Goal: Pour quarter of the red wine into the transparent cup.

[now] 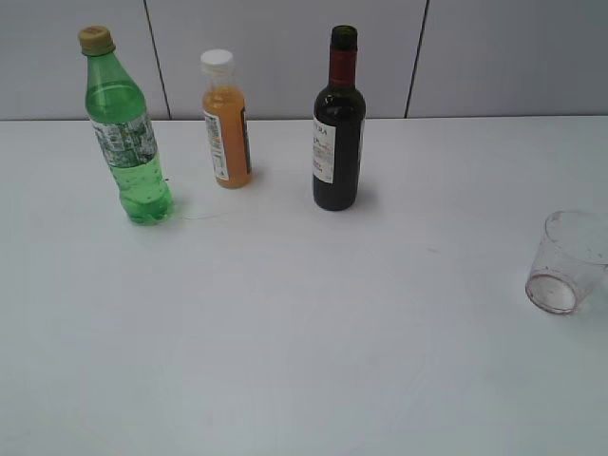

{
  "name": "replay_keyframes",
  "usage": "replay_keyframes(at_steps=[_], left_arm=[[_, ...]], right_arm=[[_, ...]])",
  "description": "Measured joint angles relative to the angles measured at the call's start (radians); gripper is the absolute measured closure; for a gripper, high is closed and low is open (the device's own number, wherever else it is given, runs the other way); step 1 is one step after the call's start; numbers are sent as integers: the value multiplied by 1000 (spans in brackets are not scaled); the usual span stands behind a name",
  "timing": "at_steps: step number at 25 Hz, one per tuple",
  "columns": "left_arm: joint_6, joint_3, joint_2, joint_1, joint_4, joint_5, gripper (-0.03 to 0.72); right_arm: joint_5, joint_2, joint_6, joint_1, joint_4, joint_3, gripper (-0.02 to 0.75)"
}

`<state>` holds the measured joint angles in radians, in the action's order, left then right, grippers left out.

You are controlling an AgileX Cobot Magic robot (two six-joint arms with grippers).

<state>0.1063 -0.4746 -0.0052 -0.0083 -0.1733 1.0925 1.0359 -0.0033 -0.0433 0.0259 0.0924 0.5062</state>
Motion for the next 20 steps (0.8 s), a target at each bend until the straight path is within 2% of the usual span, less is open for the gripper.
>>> replay_keyframes(at_steps=[9, 13, 16, 20], left_arm=[[0, 0, 0, 0, 0, 0, 104], [0, 0, 0, 0, 0, 0, 104], [0, 0, 0, 0, 0, 0, 104], [0, 0, 0, 0, 0, 0, 103]], right_arm=[[0, 0, 1, 0, 0, 0, 151], [-9, 0, 1, 0, 1, 5, 89], [-63, 4, 1, 0, 0, 18, 66], [-213, 49, 1, 0, 0, 22, 59]])
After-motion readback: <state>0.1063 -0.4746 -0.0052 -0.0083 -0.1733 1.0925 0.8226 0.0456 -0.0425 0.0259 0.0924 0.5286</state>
